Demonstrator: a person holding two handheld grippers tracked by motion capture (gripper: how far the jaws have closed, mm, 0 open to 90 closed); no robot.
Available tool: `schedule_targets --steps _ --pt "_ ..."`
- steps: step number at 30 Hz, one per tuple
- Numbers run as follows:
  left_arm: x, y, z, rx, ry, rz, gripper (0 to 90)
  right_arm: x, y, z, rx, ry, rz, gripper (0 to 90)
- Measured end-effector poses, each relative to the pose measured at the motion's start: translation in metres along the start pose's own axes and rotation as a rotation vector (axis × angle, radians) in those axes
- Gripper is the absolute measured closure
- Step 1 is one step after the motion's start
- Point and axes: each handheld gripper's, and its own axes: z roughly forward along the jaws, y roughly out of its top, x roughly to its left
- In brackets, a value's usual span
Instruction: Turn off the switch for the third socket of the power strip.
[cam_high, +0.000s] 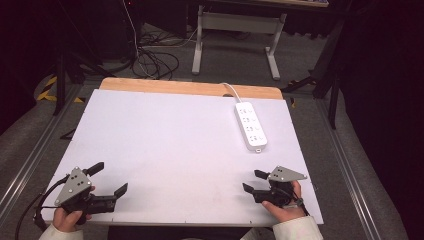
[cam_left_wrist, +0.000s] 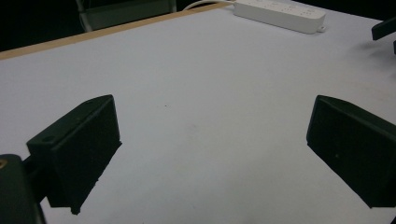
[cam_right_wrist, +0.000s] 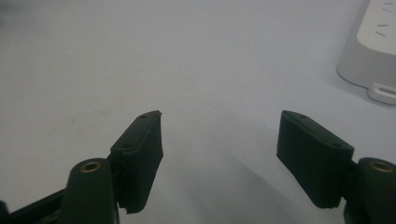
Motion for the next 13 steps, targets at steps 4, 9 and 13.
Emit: schedule_targets --steps 4,9,13 --pt "-0.0005 -0.0014 0.0007 -0.01 0.011 0.009 2.0 -0.0014 0.001 0.0002 0.0 -0.013 0.006 33.4" --pt "-0.0007 -0.0019 0.0012 -0.011 -0.001 0.011 2.0 -0.0015 0.0028 -0.0017 0.0 -0.02 0.015 36.6" --pt "-0.0005 -0.0026 0.0023 -0.002 0.001 0.022 2.0 -0.0008 0.004 -0.0031 -0.01 -0.025 0.011 36.6"
